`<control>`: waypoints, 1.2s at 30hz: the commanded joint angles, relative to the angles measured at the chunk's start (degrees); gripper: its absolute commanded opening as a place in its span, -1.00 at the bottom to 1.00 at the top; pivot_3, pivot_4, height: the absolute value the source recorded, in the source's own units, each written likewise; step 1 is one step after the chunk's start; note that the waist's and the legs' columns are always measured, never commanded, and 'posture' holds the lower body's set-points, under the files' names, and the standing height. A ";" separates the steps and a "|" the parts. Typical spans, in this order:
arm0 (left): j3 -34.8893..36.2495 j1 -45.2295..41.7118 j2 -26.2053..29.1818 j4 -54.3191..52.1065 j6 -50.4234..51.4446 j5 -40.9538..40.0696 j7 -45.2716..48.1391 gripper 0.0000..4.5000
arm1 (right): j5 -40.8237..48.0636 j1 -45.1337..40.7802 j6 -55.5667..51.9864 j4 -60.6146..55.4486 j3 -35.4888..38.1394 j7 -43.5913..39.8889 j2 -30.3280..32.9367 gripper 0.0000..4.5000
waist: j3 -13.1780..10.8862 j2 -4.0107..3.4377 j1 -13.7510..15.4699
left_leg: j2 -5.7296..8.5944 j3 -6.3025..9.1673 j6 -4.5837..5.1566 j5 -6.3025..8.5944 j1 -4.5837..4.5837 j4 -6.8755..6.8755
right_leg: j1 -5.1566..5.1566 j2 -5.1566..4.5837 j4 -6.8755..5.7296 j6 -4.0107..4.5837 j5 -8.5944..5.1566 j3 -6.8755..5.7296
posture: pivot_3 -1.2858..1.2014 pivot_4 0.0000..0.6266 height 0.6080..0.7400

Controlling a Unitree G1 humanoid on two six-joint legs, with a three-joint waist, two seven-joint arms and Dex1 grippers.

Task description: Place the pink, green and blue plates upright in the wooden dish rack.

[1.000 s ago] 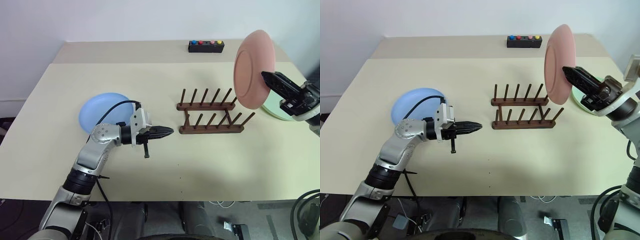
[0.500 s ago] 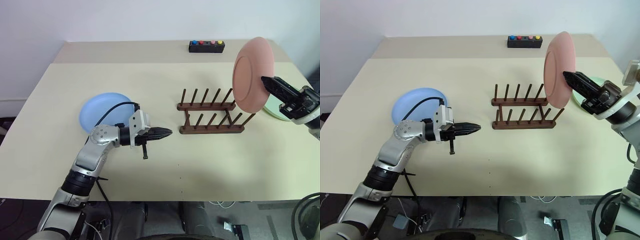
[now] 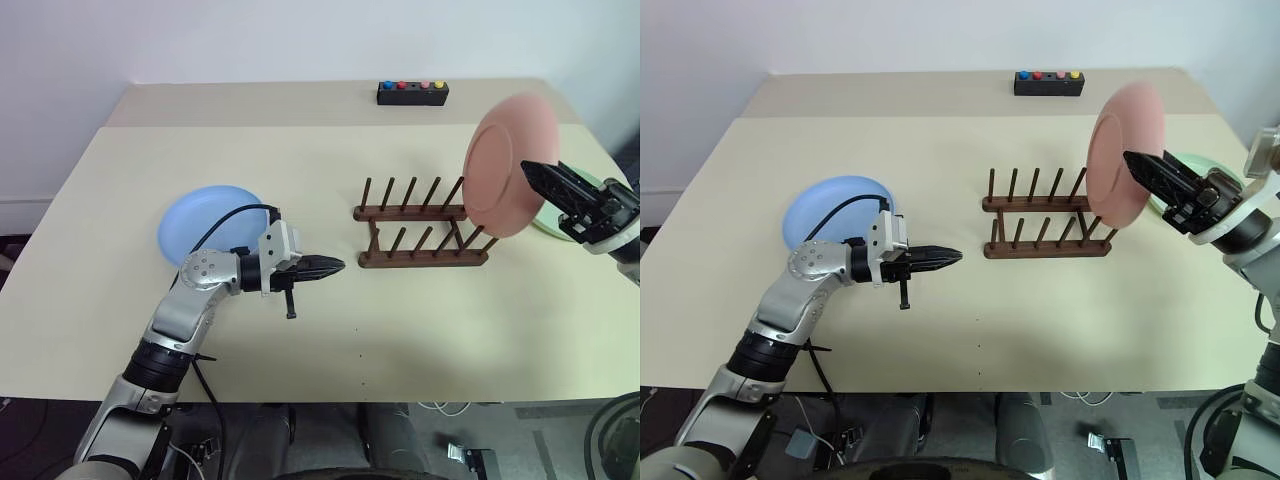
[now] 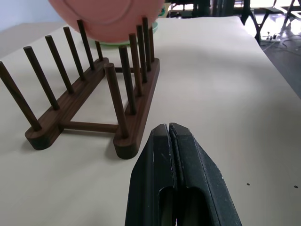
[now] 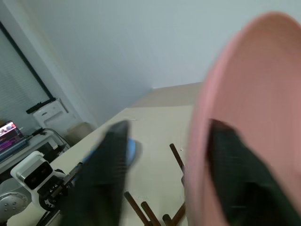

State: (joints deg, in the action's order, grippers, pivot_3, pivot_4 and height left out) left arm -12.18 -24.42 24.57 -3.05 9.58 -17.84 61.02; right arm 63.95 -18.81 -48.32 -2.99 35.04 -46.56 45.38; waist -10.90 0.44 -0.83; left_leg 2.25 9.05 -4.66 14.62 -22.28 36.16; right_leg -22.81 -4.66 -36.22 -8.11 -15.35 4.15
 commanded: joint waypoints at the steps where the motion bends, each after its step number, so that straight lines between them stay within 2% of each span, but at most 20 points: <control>1: 0.40 -0.42 0.03 -1.35 -0.65 -0.03 -0.20 -1.00 | 1.14 0.27 1.06 -1.39 3.24 0.28 0.90 0.91 | 0.00 0.00 0.02 | 0.00 0.00 0.00 0.00 0.00 0.00 | 0.00 0.00 0.00 0.00 0.00 0.00 | 0.03 -0.52 1.00; 6: 0.41 -0.27 0.13 -1.71 -0.36 -0.09 -0.28 -1.00 | 0.72 1.70 1.09 -1.60 4.66 0.24 1.61 0.91 | 0.00 0.00 0.03 | 0.00 0.00 0.00 0.00 0.00 0.00 | 0.00 0.00 0.00 0.00 0.00 0.00 | 0.03 -0.52 1.00; 11: 0.52 -0.23 0.22 -1.95 -0.25 -0.17 -0.33 -1.00 | -3.41 4.36 4.36 -0.24 6.77 -1.02 4.26 0.91 | 0.01 -0.01 0.04 | 0.00 -0.01 0.00 0.00 0.00 0.00 | 0.00 0.00 0.00 0.00 0.00 0.00 | 0.03 -0.52 1.00; 16: 0.80 0.06 0.60 -2.30 -0.11 -0.32 -0.37 -1.00 | -14.32 10.67 11.40 3.34 7.74 -2.90 8.90 0.91 | 0.01 -0.01 0.16 | 0.01 -0.01 0.00 0.00 0.00 0.03 | 0.03 0.00 0.00 -0.01 0.00 -0.01 | 0.03 -0.52 1.00; 20: 0.68 0.01 0.67 -2.21 -0.10 -0.34 -0.34 -1.00 | -28.09 13.31 20.81 9.36 2.22 -0.84 11.91 0.96 | 0.03 -0.04 -0.34 | 0.01 -0.07 0.00 0.00 0.05 0.03 | 0.03 0.00 0.00 -0.01 0.00 0.02 | 0.03 -0.52 1.00; 24: 0.33 -0.64 0.27 -1.56 -0.21 -0.21 -0.14 -1.00 | -49.38 14.90 34.49 17.37 -11.56 5.08 16.43 0.96 | 0.05 -0.08 -0.40 | 0.00 -0.18 0.00 0.00 0.14 0.02 | 0.03 0.01 -0.04 -0.01 0.00 0.10 | 0.03 -0.52 1.00; 31: 0.32 -0.93 0.14 -1.36 -0.31 -0.19 0.12 -1.00 | -61.82 1.44 46.71 32.72 -24.80 8.39 13.72 0.96 | 0.04 -0.16 -0.92 | 0.00 -0.29 -0.01 -0.01 0.17 0.01 | 0.03 0.00 -0.04 -0.02 0.00 0.22 | 0.03 -0.52 1.00; 36: 0.50 -0.66 0.36 -1.75 -0.17 -0.22 -0.14 -1.00 | -67.45 -7.26 51.78 44.48 -30.36 10.96 11.53 0.96 | 0.03 -0.14 -1.29 | 0.00 -0.28 -0.01 0.00 0.16 -0.02 | 0.03 -0.01 -0.03 -0.01 0.00 0.20 | 0.03 -0.52 1.00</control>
State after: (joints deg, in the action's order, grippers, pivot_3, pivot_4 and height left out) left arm -12.36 -24.89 24.76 -3.11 9.72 -17.73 61.01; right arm -1.99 -24.36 1.90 39.03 4.88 -36.84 56.85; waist -10.87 0.30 -2.12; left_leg 2.25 8.77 -4.67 14.62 -22.12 36.15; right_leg -22.78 -4.68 -36.24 -8.13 -15.35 4.36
